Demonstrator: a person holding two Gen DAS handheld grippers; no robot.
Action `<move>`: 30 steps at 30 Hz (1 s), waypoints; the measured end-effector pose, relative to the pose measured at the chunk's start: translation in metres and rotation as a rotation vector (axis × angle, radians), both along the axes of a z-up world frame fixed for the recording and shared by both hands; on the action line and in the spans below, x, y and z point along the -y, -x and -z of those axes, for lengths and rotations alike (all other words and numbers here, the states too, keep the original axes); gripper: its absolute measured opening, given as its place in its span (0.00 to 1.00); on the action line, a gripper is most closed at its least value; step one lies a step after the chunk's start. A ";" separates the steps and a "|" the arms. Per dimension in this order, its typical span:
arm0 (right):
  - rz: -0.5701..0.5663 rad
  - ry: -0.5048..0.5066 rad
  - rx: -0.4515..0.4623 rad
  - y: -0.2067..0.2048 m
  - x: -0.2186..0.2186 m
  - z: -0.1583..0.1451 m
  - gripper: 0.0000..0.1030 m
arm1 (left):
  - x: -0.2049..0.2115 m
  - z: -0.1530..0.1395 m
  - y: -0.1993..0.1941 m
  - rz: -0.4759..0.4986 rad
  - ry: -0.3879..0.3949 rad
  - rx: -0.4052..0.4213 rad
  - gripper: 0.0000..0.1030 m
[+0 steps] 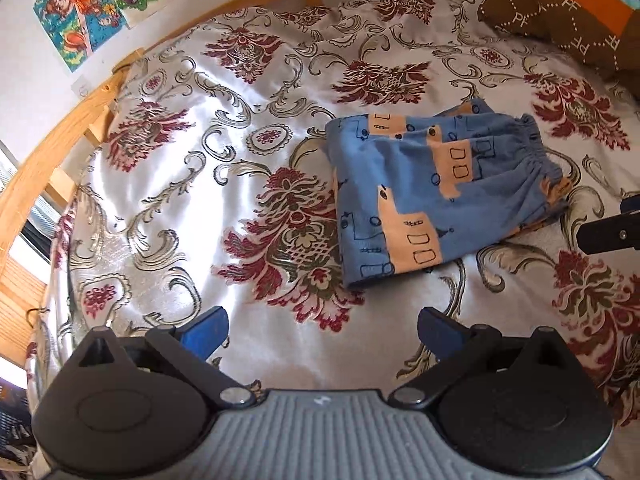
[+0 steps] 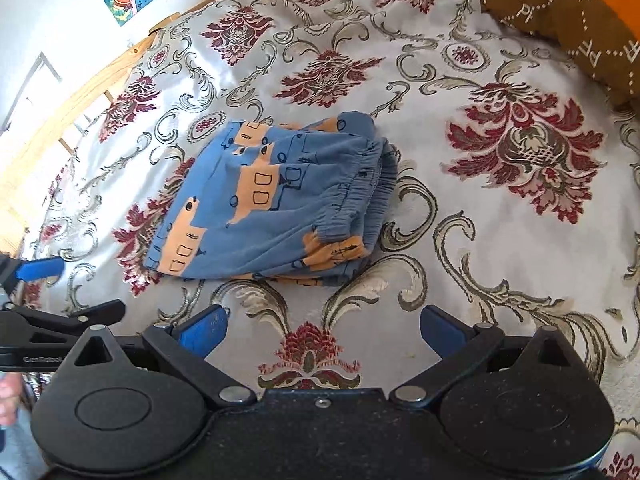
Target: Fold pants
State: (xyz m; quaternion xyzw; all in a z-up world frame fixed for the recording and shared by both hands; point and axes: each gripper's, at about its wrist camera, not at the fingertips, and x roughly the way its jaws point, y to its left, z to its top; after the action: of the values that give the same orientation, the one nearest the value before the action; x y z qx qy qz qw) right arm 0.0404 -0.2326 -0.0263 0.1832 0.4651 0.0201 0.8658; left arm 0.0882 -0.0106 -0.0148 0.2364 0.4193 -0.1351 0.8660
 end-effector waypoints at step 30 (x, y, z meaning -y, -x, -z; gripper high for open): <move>-0.195 -0.148 0.091 -0.104 0.069 0.036 0.99 | 0.006 0.045 -0.120 -0.068 0.270 -0.108 1.00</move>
State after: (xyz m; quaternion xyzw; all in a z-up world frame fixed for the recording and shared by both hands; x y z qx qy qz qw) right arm 0.1447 -0.3017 -0.0620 0.1994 0.4381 0.1468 0.8641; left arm 0.2080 -0.0164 -0.0595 0.0959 0.4511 -0.1737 0.8702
